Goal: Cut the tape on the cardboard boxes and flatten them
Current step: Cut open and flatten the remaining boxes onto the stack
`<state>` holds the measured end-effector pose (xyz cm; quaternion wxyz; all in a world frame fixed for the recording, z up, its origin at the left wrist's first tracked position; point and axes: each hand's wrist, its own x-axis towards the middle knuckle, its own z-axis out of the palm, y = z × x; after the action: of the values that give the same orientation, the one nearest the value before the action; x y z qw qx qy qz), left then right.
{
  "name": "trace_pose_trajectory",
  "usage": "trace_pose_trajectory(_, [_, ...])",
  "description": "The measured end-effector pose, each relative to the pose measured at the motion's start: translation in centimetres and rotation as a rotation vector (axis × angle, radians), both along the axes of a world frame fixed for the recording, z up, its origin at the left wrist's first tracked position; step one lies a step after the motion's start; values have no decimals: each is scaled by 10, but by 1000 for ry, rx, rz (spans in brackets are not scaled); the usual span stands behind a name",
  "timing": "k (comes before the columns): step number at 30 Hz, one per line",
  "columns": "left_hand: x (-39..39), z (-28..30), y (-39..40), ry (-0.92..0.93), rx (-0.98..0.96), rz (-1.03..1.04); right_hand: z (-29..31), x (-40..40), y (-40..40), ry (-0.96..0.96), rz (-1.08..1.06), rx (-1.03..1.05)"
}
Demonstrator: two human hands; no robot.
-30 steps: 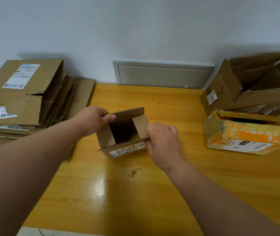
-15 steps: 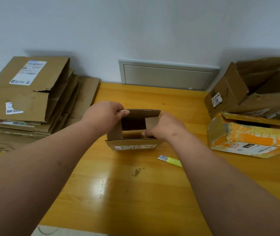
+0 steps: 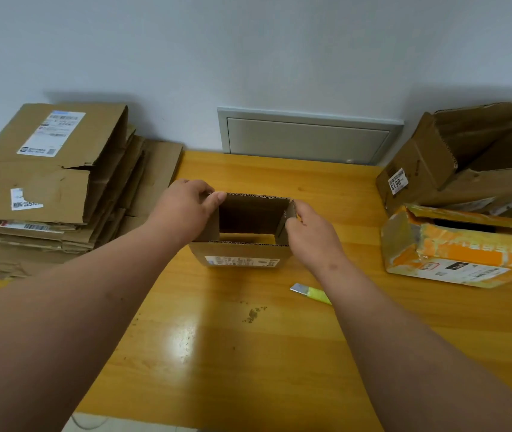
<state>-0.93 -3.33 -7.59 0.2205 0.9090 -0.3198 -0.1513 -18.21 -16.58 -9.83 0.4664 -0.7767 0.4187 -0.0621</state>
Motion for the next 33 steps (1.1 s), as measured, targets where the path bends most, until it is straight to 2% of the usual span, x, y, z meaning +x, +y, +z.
trace_pose_trajectory(3, [-3, -2, -2, -46, 83, 78, -5, 1, 6, -28, -65, 93])
trace_pose_trajectory(9, [-12, -2, 0, 53, 366, 64, -6, 5, 15, -24, -90, 174])
trace_pose_trajectory(15, [-10, -3, 1, 24, 419, 103, -8, 8, 20, -33, -73, 177])
trace_pose_trajectory(20, [-1, -4, 9, 78, 258, 42, -10, 7, 20, -69, -93, 184])
trace_pose_trajectory(22, [2, -2, 12, 244, 57, 116, -8, 7, 19, -98, -130, 166])
trace_pose_trajectory(25, [8, 5, 10, 581, -320, 352, 0, 9, 20, -162, -112, 79])
trace_pose_trajectory(28, [12, 8, 8, 732, -516, 431, 8, 9, 24, -181, -9, -39])
trace_pose_trajectory(30, [14, 7, 13, 784, -513, 422, 8, 5, 26, -144, 67, -93])
trace_pose_trajectory(33, [15, 2, 26, 765, -377, 387, 0, -4, 33, -71, 194, -188])
